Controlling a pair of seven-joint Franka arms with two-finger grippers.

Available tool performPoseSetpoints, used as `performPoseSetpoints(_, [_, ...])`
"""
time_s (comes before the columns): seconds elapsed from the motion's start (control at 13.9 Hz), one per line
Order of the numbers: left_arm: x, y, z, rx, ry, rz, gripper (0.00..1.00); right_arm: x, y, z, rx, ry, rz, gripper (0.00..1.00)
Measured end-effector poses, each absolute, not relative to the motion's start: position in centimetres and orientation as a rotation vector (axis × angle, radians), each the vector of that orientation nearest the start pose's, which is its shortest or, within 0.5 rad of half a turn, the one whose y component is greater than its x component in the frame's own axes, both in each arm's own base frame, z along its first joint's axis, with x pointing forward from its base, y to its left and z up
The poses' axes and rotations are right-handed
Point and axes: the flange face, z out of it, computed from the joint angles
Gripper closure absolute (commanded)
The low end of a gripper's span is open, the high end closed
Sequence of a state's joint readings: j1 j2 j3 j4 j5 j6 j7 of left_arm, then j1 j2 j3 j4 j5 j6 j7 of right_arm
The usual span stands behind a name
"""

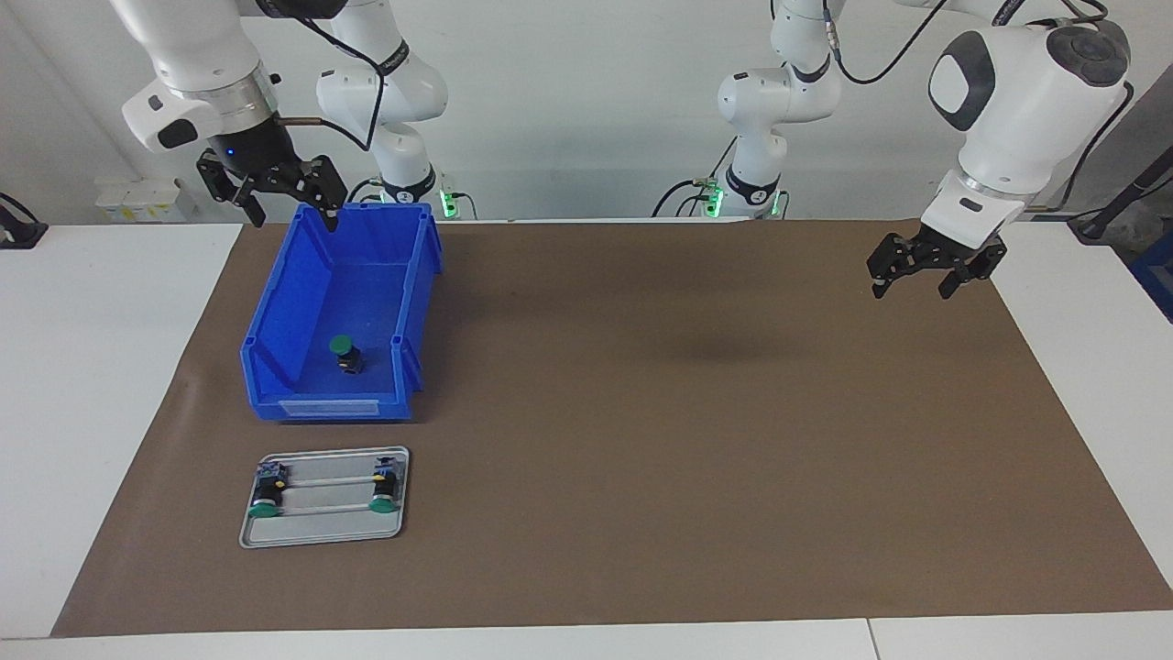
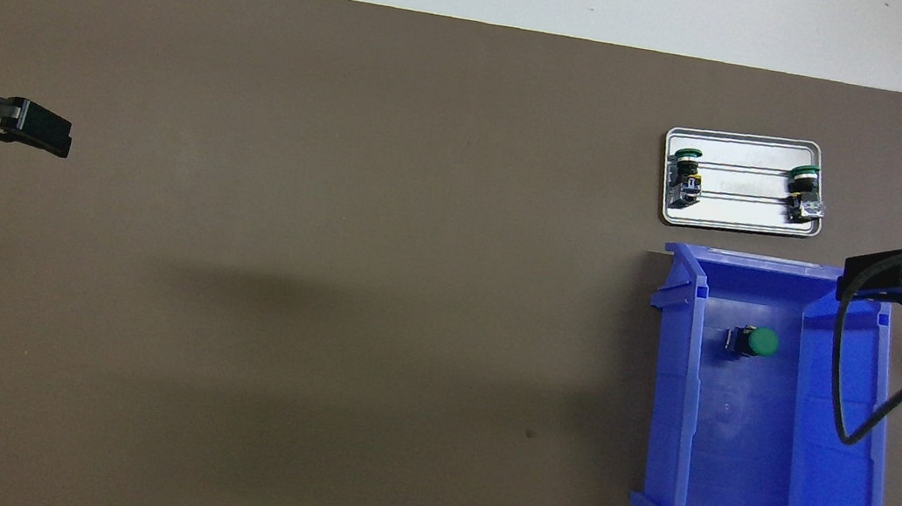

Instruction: Place and press button with both arms

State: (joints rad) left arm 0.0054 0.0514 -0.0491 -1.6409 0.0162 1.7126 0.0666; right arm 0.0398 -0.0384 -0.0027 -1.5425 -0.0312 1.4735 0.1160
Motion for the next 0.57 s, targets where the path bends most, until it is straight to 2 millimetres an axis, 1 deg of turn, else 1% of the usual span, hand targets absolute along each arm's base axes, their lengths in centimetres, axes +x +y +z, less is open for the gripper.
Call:
performPoseSetpoints(0.14, [57.9,-2.3,57.5,-3.123,0.176,-0.032,0.0,53.5,0.4,64.5,-3.181,0.067,0.062,0.0])
performPoseSetpoints(0.29, [57.9,-2.3,57.5,-3.123,0.176,-0.032,0.0,53.7,-0.5,63.7,-3.184,0.06,0.061,0.0])
performPoseSetpoints(0.57, [57.9,-2.3,57.5,-3.123,0.175,-0.032,0.0,53.7,-0.3,63.4,-3.176,0.078,0.072,0.0])
